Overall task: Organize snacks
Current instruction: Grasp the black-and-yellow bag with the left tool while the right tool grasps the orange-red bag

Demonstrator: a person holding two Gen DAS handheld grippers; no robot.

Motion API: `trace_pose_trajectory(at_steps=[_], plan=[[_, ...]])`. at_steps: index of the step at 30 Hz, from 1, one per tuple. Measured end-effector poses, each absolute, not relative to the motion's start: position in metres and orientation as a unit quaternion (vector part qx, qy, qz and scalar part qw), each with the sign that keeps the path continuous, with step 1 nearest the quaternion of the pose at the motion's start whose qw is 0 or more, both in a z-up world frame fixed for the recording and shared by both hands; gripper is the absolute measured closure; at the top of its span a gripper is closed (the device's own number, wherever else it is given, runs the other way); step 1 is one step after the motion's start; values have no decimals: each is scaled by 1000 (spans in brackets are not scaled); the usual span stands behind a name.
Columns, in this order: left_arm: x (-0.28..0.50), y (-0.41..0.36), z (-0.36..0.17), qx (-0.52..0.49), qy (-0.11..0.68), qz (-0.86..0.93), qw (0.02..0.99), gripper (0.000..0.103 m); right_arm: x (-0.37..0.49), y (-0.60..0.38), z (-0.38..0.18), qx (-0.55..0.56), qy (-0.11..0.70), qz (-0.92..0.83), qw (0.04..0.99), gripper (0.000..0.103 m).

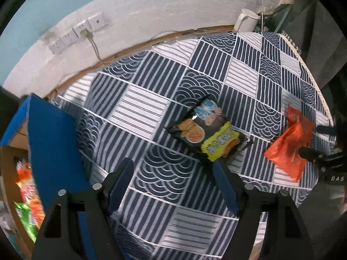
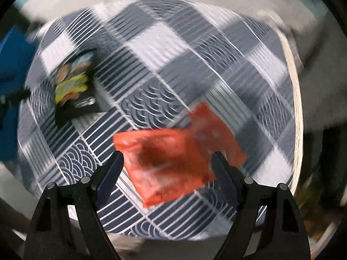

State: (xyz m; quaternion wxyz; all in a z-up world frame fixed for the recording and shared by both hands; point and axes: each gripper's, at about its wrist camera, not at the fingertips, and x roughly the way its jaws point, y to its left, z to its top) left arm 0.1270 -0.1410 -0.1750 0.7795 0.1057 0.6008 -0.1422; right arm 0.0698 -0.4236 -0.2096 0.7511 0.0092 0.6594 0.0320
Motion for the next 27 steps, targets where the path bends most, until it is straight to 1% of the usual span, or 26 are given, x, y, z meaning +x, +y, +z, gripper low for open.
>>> trace_pose_trajectory(at_steps=[5,8,11,17,23,27], plan=[[129,-148,-182,72,620,-140,769,26,66,-478,-225,134,661,-28,738,21],[132,-150,-185,46,628,-133,765,23,64,-493,-237,207,657,-37,724,21],[133,-151,-187,36,634,-132,761,23,69,-505,-243,245,648,-37,720,21],[140,-151,-192,30,639,-120,759,23,88,-462,-253,221,652,-43,724,21],[151,-144,-202,-8,656,-97,748,23,127,-435,-256,134,663,-27,736,21],[156,-143,-208,-44,666,-94,738,23,140,-420,-260,99,668,-27,737,21]])
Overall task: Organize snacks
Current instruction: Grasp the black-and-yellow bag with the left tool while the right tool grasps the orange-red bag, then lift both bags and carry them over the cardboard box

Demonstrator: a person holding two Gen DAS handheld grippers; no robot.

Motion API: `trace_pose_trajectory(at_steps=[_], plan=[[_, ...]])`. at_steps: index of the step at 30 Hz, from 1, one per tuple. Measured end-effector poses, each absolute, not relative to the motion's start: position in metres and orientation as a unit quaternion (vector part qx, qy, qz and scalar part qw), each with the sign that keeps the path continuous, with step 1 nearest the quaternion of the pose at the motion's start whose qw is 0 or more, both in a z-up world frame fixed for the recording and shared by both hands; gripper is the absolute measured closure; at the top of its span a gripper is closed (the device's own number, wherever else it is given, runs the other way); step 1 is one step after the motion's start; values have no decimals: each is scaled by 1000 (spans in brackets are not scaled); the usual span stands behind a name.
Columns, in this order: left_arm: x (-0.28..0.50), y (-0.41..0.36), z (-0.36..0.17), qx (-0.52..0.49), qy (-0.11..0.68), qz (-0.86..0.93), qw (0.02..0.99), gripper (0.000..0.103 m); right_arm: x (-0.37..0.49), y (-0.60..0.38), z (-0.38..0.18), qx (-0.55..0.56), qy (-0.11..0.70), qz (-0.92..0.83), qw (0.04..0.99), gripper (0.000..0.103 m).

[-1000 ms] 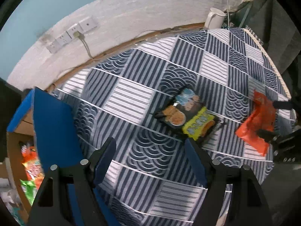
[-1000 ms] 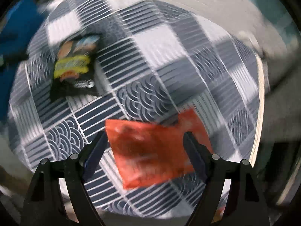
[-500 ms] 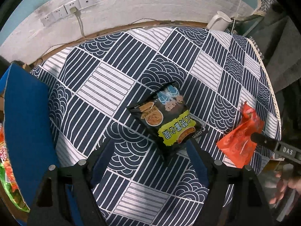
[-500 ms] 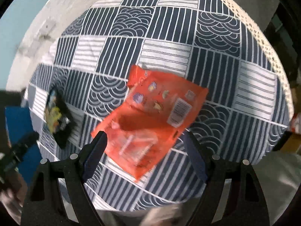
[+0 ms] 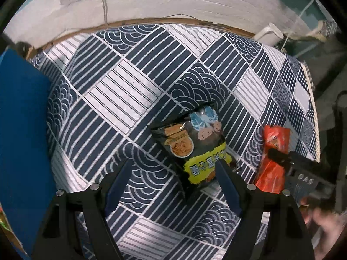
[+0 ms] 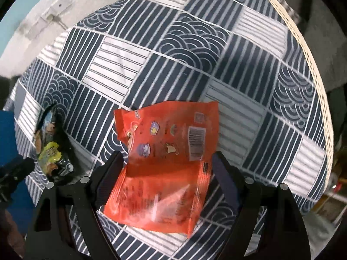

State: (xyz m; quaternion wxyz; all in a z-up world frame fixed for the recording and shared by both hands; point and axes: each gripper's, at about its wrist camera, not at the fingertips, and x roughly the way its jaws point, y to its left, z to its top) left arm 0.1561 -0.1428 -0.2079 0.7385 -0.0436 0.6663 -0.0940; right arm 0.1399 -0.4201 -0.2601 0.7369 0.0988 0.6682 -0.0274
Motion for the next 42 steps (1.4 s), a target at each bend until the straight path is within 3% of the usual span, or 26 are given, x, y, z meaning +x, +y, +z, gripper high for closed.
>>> trace_pose_trajectory(at_steps=[16,21,24,27,28,42], plan=[[172,-170,-236,-73,685,-86,720,21,133,-379,-282,5,665,-11,746,20],[176,-181,-240,-70,683,-86,722,16,122,-380,-280,-3,657,8,754,20],[176,-186,-241,-59,681,-99,723,19,108,-378,-276,-11,649,22,760,30],[171,-190,-237,-19,670,-105,735,40,102,-383,-269,-17,642,34,765,48],[170,-190,-237,-20,669,-113,735,42,101,-384,-267,-21,642,36,766,51],[145,-174,-199,8,630,-134,765,44,83,-365,-230,-54,614,64,785,61]])
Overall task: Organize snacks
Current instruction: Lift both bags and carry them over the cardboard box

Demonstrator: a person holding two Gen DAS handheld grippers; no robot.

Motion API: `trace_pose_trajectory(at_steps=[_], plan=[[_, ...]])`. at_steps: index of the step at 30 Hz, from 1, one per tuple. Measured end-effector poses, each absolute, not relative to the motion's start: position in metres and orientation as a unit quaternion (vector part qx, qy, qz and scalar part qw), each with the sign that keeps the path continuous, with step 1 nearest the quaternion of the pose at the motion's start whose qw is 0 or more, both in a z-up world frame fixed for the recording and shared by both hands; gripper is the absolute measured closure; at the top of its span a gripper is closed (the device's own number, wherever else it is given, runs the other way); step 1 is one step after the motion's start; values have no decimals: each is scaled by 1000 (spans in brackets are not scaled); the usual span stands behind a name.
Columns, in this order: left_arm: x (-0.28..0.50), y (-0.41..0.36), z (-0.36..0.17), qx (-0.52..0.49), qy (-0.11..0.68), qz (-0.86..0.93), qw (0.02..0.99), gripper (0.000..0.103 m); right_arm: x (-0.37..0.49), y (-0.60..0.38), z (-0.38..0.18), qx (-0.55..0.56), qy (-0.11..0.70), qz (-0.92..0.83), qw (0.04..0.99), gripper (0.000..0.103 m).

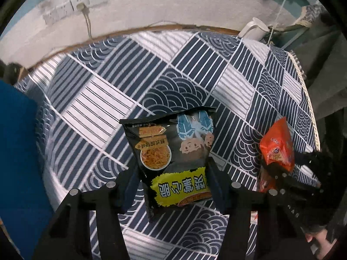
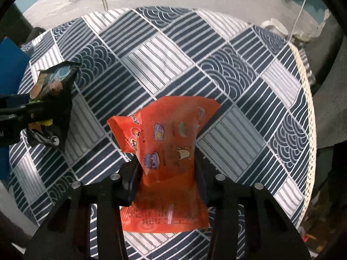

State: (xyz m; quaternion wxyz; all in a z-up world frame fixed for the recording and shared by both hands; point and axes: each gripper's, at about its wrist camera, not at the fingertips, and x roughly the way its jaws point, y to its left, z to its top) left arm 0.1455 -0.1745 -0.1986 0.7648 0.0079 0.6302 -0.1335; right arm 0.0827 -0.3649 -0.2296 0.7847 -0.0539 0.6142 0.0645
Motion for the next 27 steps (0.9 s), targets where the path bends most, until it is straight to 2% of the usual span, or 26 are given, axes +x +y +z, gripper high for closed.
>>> trace_pose_trajectory(at_steps=[27], plan=[[81,-89,-80,109,490,-124,856,44,64,-288,-113,-119,510,131,842,61]])
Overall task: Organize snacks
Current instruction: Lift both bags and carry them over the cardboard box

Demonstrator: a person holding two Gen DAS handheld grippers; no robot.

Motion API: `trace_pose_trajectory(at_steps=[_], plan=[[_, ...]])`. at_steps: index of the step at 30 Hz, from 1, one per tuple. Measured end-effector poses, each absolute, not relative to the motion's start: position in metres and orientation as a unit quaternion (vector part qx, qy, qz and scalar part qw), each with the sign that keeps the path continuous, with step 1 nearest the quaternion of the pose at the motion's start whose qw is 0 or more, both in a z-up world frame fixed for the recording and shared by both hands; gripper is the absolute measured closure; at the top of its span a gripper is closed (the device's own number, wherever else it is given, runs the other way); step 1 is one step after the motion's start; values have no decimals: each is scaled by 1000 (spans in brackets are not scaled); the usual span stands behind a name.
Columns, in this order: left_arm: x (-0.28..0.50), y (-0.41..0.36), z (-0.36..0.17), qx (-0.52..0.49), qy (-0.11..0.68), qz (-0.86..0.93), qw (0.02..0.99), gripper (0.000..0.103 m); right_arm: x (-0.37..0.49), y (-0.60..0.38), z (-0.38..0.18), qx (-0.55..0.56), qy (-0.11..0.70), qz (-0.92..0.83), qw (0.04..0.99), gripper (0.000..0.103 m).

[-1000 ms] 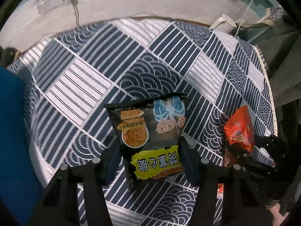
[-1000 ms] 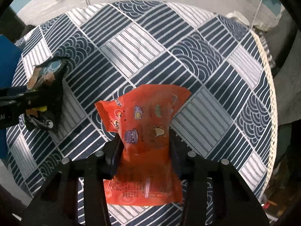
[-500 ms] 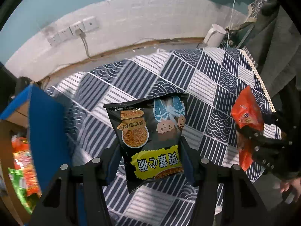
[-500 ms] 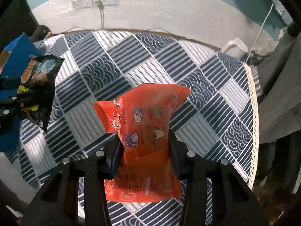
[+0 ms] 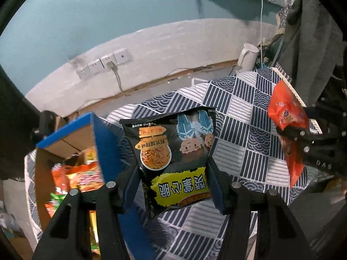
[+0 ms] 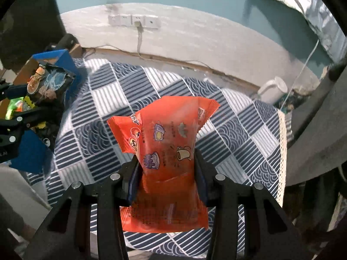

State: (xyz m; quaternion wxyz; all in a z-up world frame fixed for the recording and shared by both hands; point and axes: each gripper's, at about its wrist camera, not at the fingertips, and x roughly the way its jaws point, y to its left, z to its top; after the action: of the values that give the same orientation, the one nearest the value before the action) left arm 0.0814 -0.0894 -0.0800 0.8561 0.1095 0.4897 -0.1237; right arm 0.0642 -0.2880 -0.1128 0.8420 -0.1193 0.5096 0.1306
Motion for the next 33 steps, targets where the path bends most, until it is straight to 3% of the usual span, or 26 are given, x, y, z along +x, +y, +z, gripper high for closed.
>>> trace_pose_trajectory(at_steps=[33], plan=[[30,84,-47,60,437,-10,898,44,63,-121,-51,-160,452,258,839,61]])
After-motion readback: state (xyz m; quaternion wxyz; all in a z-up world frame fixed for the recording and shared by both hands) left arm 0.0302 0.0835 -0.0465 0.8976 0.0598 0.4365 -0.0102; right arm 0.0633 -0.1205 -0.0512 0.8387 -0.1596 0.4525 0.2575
